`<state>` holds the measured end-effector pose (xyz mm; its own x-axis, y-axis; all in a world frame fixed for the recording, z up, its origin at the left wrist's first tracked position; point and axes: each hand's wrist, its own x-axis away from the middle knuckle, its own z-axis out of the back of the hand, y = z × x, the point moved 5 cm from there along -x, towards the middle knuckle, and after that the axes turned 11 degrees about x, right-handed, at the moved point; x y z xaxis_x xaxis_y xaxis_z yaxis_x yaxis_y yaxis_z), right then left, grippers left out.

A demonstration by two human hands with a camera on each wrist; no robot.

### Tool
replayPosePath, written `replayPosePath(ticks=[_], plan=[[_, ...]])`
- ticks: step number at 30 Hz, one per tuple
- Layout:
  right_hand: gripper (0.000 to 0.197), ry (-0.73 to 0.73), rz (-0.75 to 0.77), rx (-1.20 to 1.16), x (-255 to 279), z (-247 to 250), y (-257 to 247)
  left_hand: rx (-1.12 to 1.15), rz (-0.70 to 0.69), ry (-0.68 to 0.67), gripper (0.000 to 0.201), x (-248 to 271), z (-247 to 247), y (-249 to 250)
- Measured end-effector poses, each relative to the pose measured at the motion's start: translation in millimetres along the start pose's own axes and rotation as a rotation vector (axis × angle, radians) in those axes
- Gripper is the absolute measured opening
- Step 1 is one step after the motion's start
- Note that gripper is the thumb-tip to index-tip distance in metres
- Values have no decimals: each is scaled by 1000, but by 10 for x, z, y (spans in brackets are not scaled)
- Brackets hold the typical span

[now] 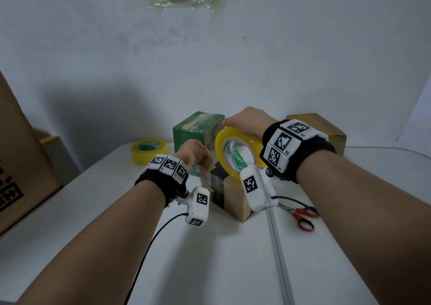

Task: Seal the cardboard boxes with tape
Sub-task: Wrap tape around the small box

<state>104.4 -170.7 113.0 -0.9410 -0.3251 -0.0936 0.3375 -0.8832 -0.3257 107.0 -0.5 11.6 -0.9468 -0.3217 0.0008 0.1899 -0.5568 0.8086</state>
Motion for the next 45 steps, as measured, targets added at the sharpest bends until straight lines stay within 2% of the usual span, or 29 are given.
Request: replayPosePath(ticks=[5, 9, 16, 20, 23, 25, 26, 28, 30, 31, 40, 43, 45], plan=[[37, 11, -3, 8, -26, -6, 29, 128, 147, -83, 14, -18, -40, -117], [31, 15, -10, 2, -43, -17, 35, 249, 264, -141, 16, -12, -47, -187], [38, 2, -3, 67, -81, -51, 22, 332, 386, -201, 42, -45, -93, -344], [32, 15, -23, 21, -34, -32, 16, 362, 391, -182, 11, 75, -48, -385], [33, 14, -14, 30, -34, -42, 8, 254, 276, -201, 11, 67, -32, -350], [35, 3, -6, 44, -34, -47, 7, 187, 164, -75, 13, 34, 50, -251], [33, 1, -17, 27, -25, -38, 13, 209, 100, -26, 15, 9, 82, -196], [28, 8, -35, -18, -6, -21, 30, 395, 9, -104, 29, 47, 34, -107], [26, 17, -30, -29, 5, -8, 33, 536, 43, -233, 46, 176, -59, -108], [26, 20, -26, -30, 5, -8, 35, 571, 69, -250, 51, 220, -97, -126], [33, 17, -27, 0, 20, -21, 17, 601, 186, -150, 46, 318, -191, -243], [28, 28, -38, -21, 49, -17, 14, 582, 283, -171, 50, 415, -187, -356], [27, 34, -41, -38, 69, -9, 10, 514, 292, -205, 57, 447, -150, -321]])
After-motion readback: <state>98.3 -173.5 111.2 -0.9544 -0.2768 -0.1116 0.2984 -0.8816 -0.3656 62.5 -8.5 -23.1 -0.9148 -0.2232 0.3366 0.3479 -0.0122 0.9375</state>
